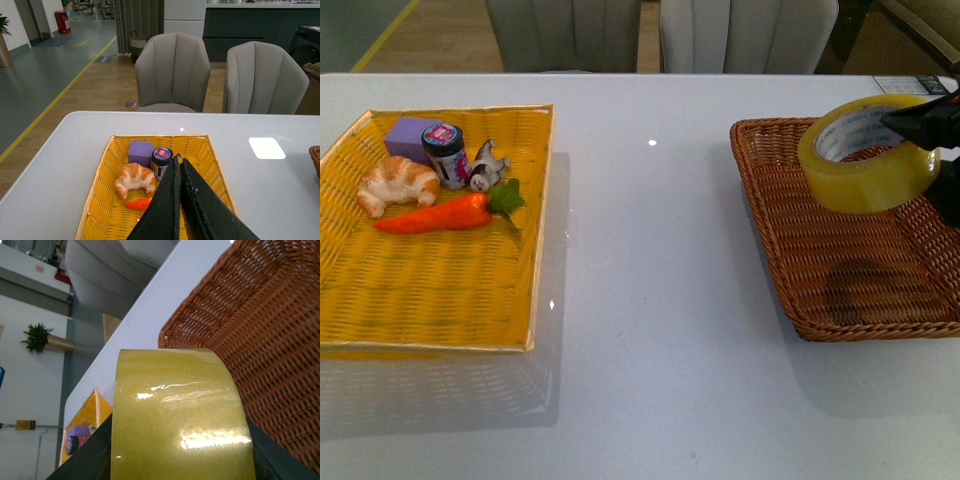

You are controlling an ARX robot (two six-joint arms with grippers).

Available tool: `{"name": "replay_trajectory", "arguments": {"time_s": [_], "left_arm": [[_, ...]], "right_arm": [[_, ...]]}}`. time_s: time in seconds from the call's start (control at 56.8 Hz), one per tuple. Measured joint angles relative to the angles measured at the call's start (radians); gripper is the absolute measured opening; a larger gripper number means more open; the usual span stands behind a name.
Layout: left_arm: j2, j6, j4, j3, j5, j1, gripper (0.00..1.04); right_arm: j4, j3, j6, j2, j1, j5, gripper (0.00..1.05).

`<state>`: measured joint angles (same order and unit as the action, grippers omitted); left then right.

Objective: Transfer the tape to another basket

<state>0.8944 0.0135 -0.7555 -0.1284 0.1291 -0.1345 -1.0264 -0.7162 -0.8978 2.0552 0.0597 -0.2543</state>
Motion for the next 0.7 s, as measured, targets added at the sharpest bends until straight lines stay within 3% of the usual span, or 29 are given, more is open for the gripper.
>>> {"name": "replay_trajectory", "arguments": {"time_s": [0.211,0.282,0.352,0.704], "left_arm": [[-0.128,-0.002,0.077,0.049,-0.04,0.041,0.02],[-0.177,-0.003,0.113,0.063,-0.119,0.1,0.02],[-0.2,-0.003,0.109,0.083,-0.12,0.126,0.02],[-0.381,-0.003,0.249,0.114,-0.129,0.131,0.02]], "right_arm": [[0.047,-0.129,-0.061,0.167,0.0,0.077,0.46],[0.052,-0.159,-0.079,0.209,-0.002,0.084,0.46],[0.055,-0.182,-0.09,0.238,-0.008,0.087,0.46],[0.074,-0.235,-0.116,0.322,-0.032,0.097,0.46]]}}
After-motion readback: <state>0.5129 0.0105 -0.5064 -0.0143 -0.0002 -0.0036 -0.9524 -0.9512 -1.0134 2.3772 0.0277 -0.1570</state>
